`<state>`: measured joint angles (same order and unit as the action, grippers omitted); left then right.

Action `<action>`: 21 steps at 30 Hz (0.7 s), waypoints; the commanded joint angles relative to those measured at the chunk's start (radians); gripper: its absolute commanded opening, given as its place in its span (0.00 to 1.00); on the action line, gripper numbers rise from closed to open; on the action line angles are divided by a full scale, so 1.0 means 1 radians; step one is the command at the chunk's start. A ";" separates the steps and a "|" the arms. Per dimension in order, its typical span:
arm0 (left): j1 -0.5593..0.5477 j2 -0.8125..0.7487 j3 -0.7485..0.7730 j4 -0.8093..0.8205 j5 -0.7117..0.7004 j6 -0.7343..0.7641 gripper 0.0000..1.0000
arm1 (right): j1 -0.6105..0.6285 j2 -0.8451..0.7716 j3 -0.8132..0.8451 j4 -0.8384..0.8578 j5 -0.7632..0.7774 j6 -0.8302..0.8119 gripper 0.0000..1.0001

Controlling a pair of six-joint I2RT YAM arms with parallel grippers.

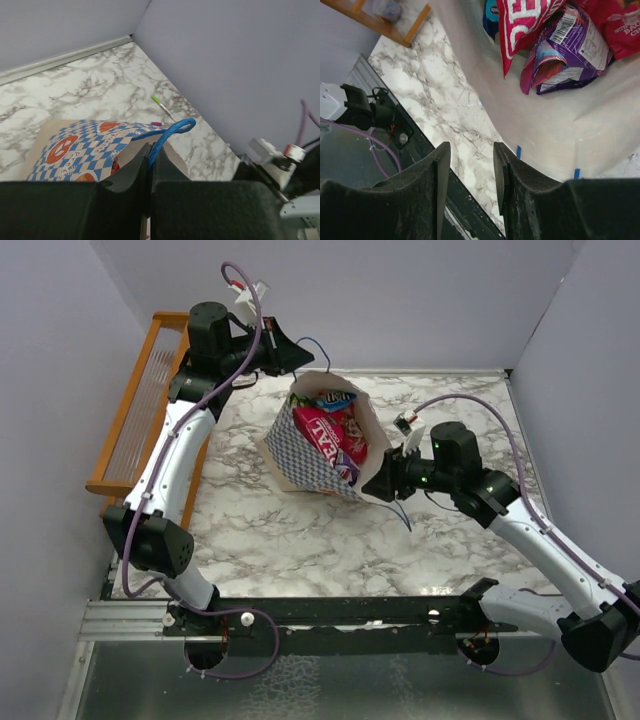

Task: Take the snacks out of the paper bag
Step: Adjust the paper bag at the center of the board, then take out the snack from the paper bag.

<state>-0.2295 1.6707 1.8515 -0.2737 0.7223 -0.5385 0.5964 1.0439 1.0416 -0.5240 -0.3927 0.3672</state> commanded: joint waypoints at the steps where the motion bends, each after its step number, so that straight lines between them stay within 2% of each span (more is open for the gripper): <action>1: -0.076 -0.161 -0.088 0.131 0.072 -0.028 0.00 | 0.008 0.010 -0.021 0.093 -0.043 0.026 0.40; 6: -0.127 -0.247 -0.200 0.141 0.017 -0.043 0.00 | 0.008 0.047 -0.020 0.093 -0.002 0.010 0.41; 12: -0.136 -0.333 -0.363 0.222 -0.047 -0.113 0.00 | 0.044 0.051 -0.061 0.158 0.166 -0.059 0.45; 16: -0.142 -0.336 -0.377 0.197 -0.054 -0.119 0.00 | 0.091 0.069 -0.079 0.226 0.318 -0.103 0.50; 21: -0.145 -0.336 -0.372 0.158 -0.063 -0.114 0.00 | 0.154 0.152 -0.063 0.301 0.404 -0.184 0.56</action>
<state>-0.3687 1.3724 1.4712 -0.1360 0.6746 -0.6342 0.7025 1.1328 0.9668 -0.3424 -0.1371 0.2760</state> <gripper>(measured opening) 0.019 0.532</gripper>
